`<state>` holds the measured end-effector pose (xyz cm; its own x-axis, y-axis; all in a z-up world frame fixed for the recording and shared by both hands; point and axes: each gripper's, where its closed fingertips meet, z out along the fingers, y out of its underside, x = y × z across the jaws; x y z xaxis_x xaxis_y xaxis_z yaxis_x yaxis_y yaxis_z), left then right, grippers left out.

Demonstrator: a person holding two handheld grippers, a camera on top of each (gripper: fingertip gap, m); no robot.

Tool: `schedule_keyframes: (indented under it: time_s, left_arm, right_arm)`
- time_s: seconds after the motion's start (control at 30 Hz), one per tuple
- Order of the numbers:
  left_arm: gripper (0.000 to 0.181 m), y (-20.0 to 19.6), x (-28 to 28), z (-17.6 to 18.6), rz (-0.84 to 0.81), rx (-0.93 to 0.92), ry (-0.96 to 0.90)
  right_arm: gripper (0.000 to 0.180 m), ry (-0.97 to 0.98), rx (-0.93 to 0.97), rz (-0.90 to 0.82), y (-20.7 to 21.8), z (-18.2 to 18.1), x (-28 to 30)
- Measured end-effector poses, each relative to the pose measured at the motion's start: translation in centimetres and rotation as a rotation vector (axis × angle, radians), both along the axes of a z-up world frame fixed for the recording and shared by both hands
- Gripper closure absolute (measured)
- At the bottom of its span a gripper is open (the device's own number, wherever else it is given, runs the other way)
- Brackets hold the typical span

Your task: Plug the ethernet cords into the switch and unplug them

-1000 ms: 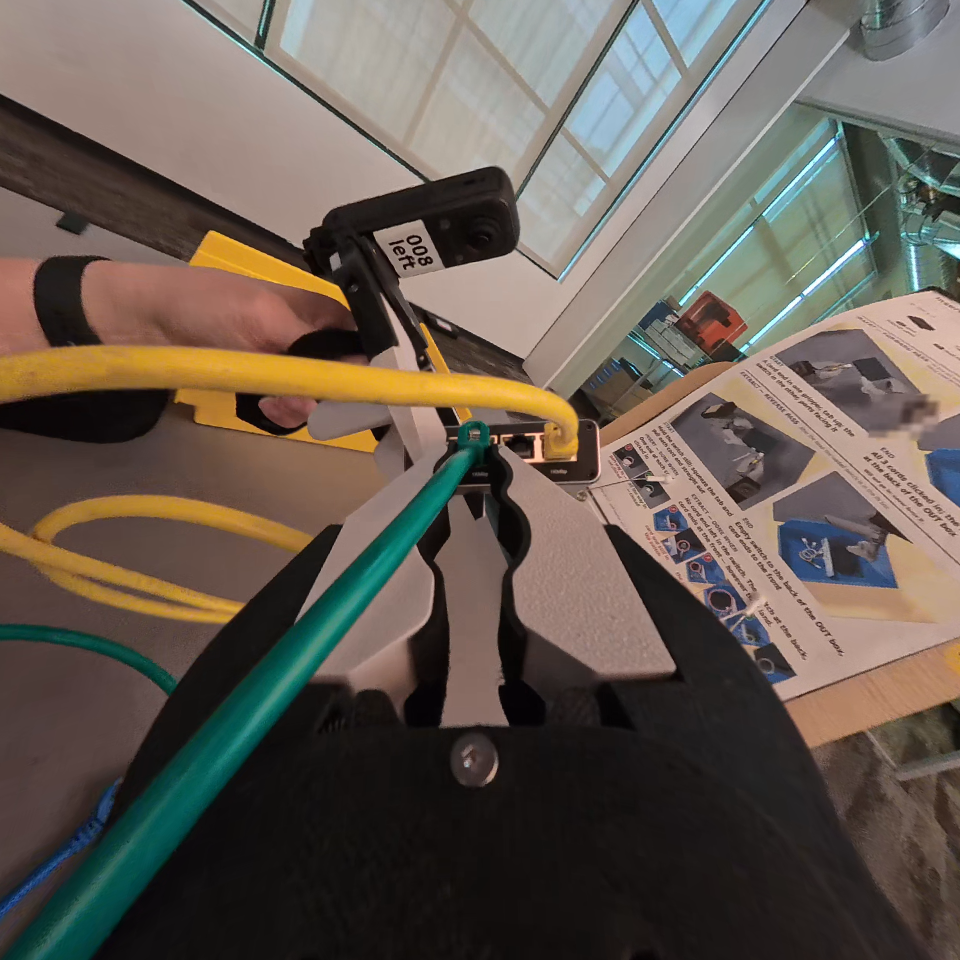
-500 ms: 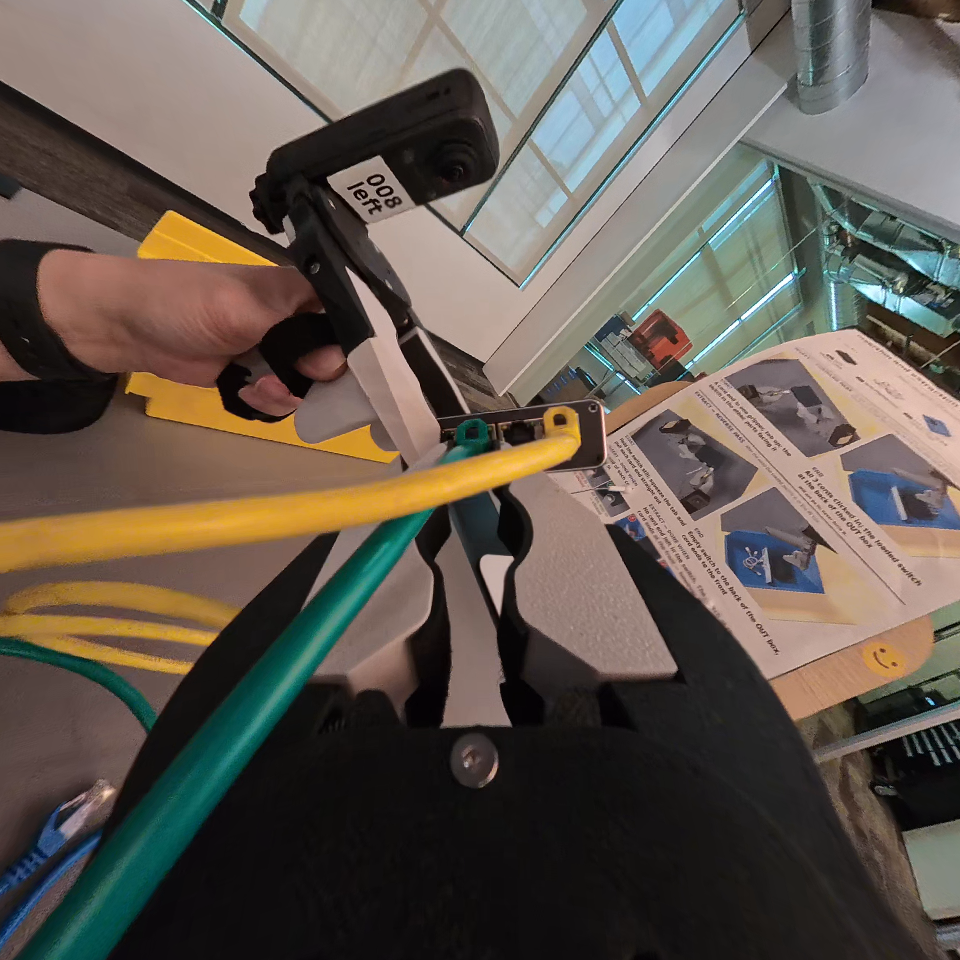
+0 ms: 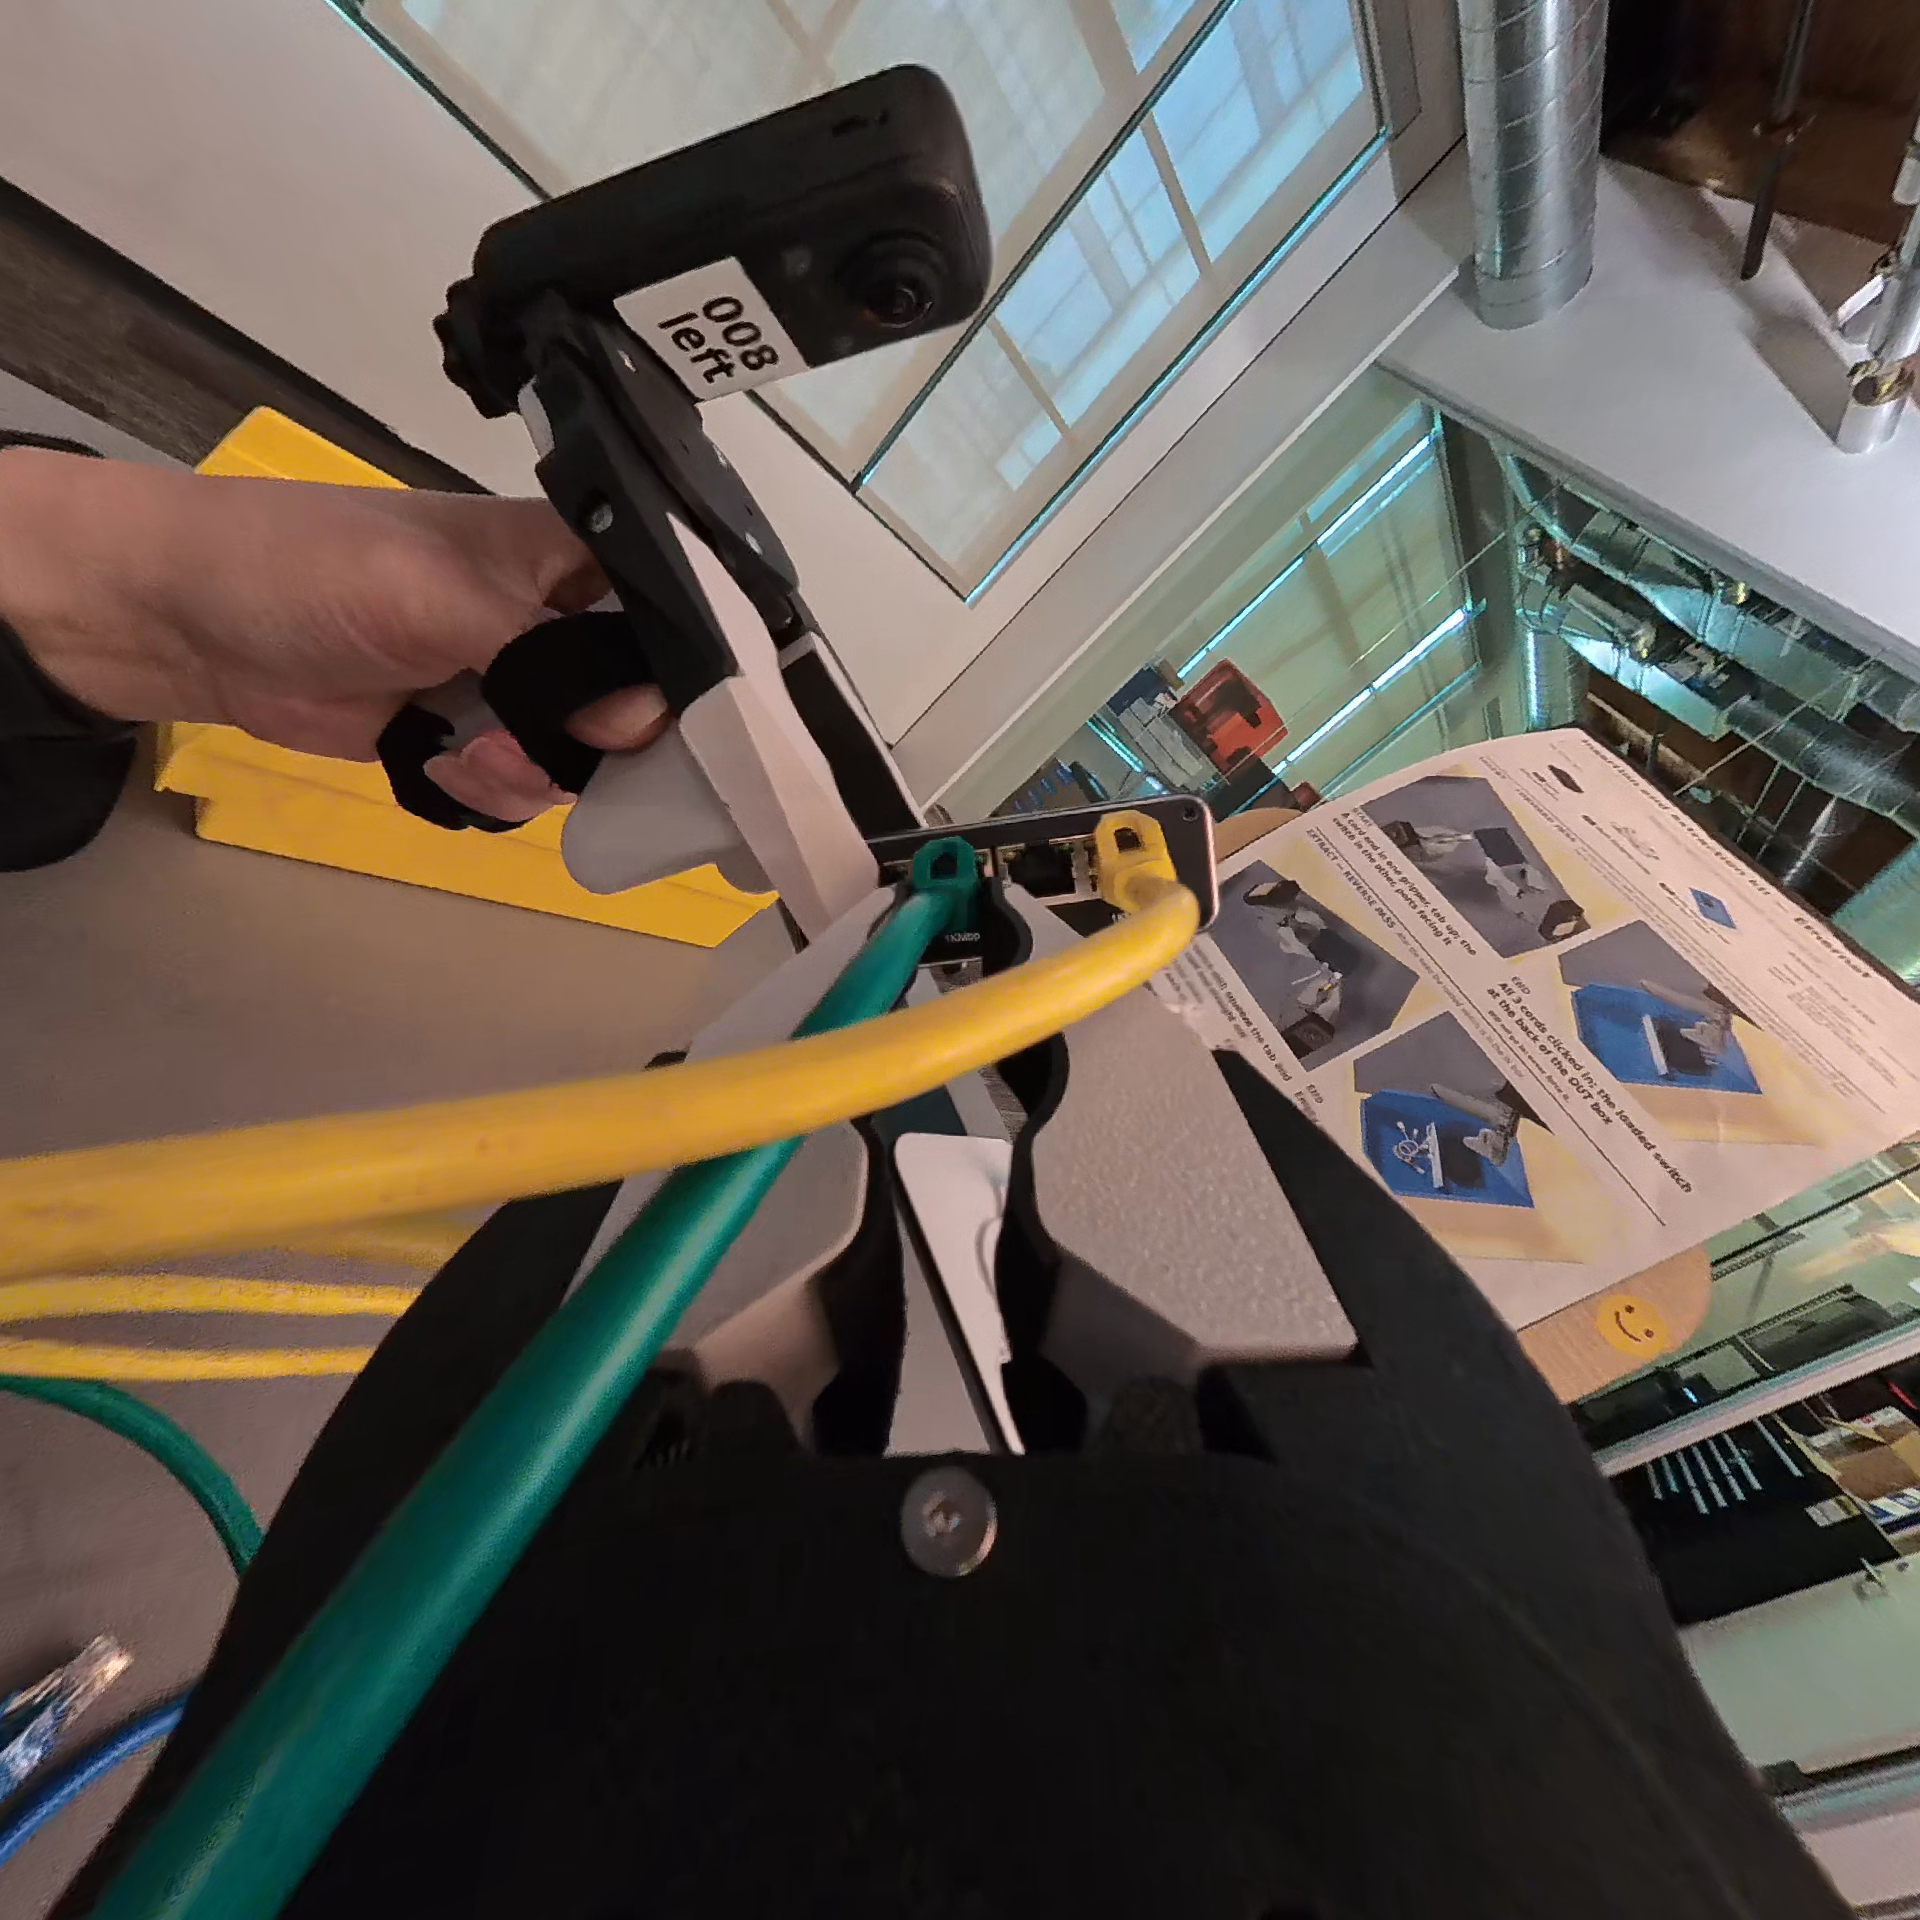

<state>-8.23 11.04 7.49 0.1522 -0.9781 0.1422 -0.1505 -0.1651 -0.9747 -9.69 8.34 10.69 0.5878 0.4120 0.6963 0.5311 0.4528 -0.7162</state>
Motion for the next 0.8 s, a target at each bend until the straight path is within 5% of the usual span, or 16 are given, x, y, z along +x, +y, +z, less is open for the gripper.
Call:
schedule_keyframes:
  time_s: [0.4,0.53,0.67,0.8]
  left_arm:
    - [0.105,3.7,-2.6,-1.0,0.19,0.06,0.147]
    - [0.106,6.0,-7.4,-1.8,0.29,0.063,0.287]
    - [0.106,4.1,-10.1,-1.7,0.176,0.151,0.369]
    - [0.106,1.0,-10.8,-2.5,-0.018,0.176,0.389]
  right_arm:
    - [0.159,-0.031,-0.073,-0.094,2.8,-1.4,2.7]
    - [0.15,-0.051,-0.43,-0.149,4.8,-6.3,6.6]
    - [0.14,-0.083,-0.932,-0.086,3.5,-13.8,8.1]
    - [0.14,-0.19,-1.05,-0.13,3.8,-18.3,8.5]
